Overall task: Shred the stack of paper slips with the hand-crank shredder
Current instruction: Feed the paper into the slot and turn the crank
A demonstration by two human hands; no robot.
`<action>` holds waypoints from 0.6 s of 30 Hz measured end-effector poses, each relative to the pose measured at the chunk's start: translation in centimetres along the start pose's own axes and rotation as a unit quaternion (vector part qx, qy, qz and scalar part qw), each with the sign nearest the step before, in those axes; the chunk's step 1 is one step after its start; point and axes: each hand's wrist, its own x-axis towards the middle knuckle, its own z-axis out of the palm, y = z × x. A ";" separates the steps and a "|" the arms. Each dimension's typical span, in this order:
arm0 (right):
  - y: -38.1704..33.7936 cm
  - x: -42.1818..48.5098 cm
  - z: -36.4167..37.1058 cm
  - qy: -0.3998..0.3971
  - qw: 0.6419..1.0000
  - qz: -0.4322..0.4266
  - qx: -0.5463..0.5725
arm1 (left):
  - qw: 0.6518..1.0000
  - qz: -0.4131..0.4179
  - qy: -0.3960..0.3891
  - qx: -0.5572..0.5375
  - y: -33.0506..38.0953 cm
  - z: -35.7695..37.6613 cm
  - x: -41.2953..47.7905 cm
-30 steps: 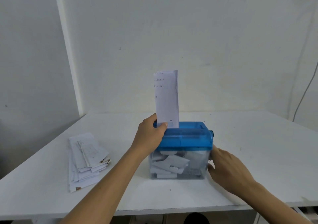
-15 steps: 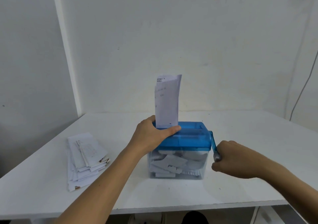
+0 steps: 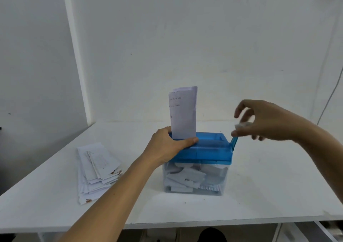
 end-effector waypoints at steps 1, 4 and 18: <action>0.3 0.5 0.4 0.026 1.000 -0.003 0.012 | 1.000 0.000 0.002 0.002 0.0 0.1 -0.1; 1.7 2.1 2.5 0.088 0.993 0.007 0.084 | 1.000 0.001 0.002 0.014 0.0 0.2 0.0; 5.6 1.8 14.3 0.071 0.950 0.111 0.283 | 0.997 0.028 -0.037 0.055 0.1 -0.3 -0.3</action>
